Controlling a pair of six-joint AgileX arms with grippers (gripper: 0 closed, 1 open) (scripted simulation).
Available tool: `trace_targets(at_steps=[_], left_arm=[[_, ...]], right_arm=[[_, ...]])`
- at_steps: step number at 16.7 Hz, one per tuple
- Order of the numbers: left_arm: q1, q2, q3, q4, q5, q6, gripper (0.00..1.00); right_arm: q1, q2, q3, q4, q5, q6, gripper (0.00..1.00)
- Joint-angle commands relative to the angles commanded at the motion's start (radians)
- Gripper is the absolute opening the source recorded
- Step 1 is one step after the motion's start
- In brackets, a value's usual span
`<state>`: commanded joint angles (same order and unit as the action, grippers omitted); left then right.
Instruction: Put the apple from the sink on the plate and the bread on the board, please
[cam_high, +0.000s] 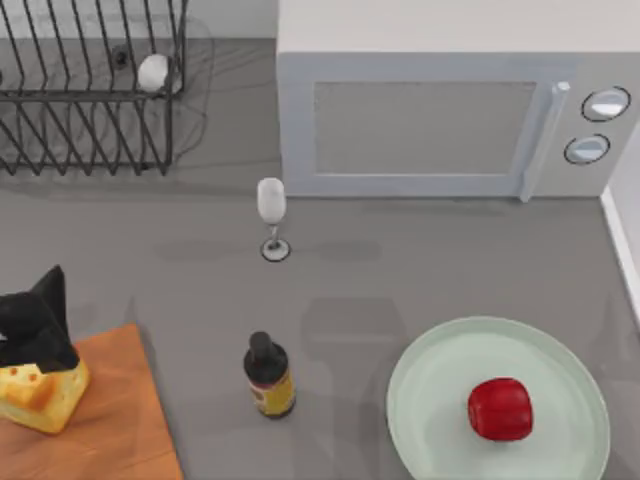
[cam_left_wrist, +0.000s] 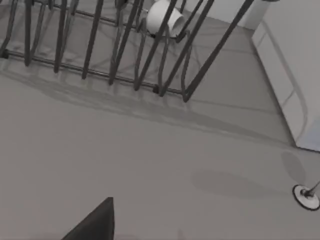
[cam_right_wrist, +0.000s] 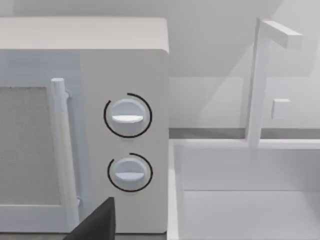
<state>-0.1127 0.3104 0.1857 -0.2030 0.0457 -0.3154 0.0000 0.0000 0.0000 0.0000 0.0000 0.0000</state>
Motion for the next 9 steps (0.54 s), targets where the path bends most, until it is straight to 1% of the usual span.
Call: trace_targets(at_steps=[2, 4, 6, 9], left_arm=[[0.041, -0.135, -0.077, 0.084, -0.015, 0.142, 1.0], [0.078, -0.235, -0.137, 0.149, -0.03, 0.241, 1.0], [0.104, -0.293, -0.174, 0.191, -0.042, 0.299, 1.0], [0.113, -0.31, -0.186, 0.203, -0.046, 0.315, 1.0]], right_arm=[[0.0, 0.0, 0.0, 0.0, 0.0, 0.0, 1.0], [0.0, 0.0, 0.0, 0.0, 0.0, 0.0, 1.0], [0.0, 0.0, 0.0, 0.0, 0.0, 0.0, 1.0], [0.0, 0.0, 0.0, 0.0, 0.0, 0.0, 1.0]])
